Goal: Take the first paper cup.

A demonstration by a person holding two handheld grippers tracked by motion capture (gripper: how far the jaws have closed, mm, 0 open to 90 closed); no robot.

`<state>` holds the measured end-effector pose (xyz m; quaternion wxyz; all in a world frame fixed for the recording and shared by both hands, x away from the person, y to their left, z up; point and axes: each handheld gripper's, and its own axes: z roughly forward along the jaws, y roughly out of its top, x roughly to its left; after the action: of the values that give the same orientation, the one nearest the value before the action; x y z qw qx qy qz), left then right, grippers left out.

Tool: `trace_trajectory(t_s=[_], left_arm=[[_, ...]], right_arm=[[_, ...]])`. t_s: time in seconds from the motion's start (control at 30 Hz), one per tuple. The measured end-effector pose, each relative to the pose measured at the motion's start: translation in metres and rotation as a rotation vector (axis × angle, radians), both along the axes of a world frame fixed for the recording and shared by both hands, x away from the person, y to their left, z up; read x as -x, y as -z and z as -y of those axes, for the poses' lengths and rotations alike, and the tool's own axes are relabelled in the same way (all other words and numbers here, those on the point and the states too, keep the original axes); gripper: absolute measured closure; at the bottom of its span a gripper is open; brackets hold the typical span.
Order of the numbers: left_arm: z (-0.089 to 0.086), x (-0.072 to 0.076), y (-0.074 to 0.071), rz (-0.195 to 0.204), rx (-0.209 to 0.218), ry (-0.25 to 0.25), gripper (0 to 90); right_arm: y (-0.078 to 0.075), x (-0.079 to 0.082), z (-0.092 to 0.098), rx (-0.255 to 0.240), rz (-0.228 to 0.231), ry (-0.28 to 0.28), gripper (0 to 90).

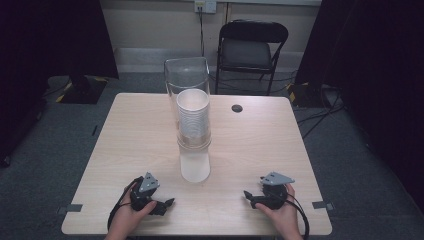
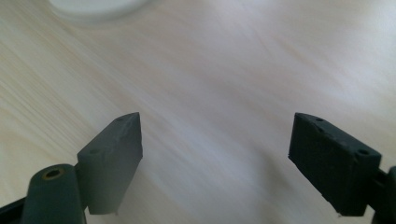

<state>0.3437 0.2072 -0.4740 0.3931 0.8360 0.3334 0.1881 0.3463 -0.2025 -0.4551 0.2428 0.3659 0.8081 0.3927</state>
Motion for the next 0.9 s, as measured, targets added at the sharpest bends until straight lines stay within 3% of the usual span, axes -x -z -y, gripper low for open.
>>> trace_trajectory(t_s=[0.03,0.07,0.1,0.13,0.27,0.3,0.33,0.53,0.6,0.73,0.8,0.87,0.9], left_arm=[[0.000,0.000,0.000,0.000,0.000,0.000,7.8],[0.000,0.000,0.000,0.000,0.000,0.000,7.8],[0.000,0.000,0.000,0.000,-0.001,0.000,7.8],[0.000,0.000,0.000,0.000,-0.001,0.000,7.8],[0.000,0.000,0.000,0.000,-0.001,0.000,7.8],[0.000,0.000,0.000,0.000,-0.001,0.000,7.8],[0.000,0.000,0.000,-0.001,0.000,0.001,7.8],[0.000,0.000,0.000,-0.001,0.000,0.001,7.8],[0.000,0.000,0.000,-0.001,0.000,0.001,7.8],[0.000,0.000,0.000,-0.002,0.001,0.002,7.7],[0.000,0.000,0.000,-0.002,-0.002,0.004,7.7],[0.000,0.000,0.000,-0.002,-0.001,0.004,7.7],[0.000,0.000,0.000,-0.001,0.001,0.005,7.7]], right_arm=[[-0.004,-0.001,-0.009,-0.033,0.009,-0.021,16.8],[-0.004,-0.001,-0.009,-0.033,0.009,-0.021,16.8],[-0.014,-0.004,-0.032,-0.106,0.023,-0.074,15.5],[-0.017,-0.005,-0.044,-0.134,0.040,-0.086,14.0],[-0.026,-0.012,-0.084,-0.185,0.102,-0.143,15.3],[-0.026,-0.012,-0.084,-0.185,0.102,-0.143,15.3],[-0.031,-0.017,-0.102,-0.224,0.128,-0.158,16.4],[-0.042,-0.033,-0.126,-0.250,0.174,-0.143,16.0],[-0.048,-0.040,-0.134,-0.280,0.193,-0.146,16.0],[-0.055,-0.049,-0.147,-0.277,0.236,-0.155,17.3],[-0.056,-0.053,-0.152,-0.307,0.258,-0.150,18.4],[-0.056,-0.055,-0.153,-0.312,0.274,-0.144,19.3],[-0.056,-0.058,-0.154,-0.320,0.296,-0.109,19.1]])
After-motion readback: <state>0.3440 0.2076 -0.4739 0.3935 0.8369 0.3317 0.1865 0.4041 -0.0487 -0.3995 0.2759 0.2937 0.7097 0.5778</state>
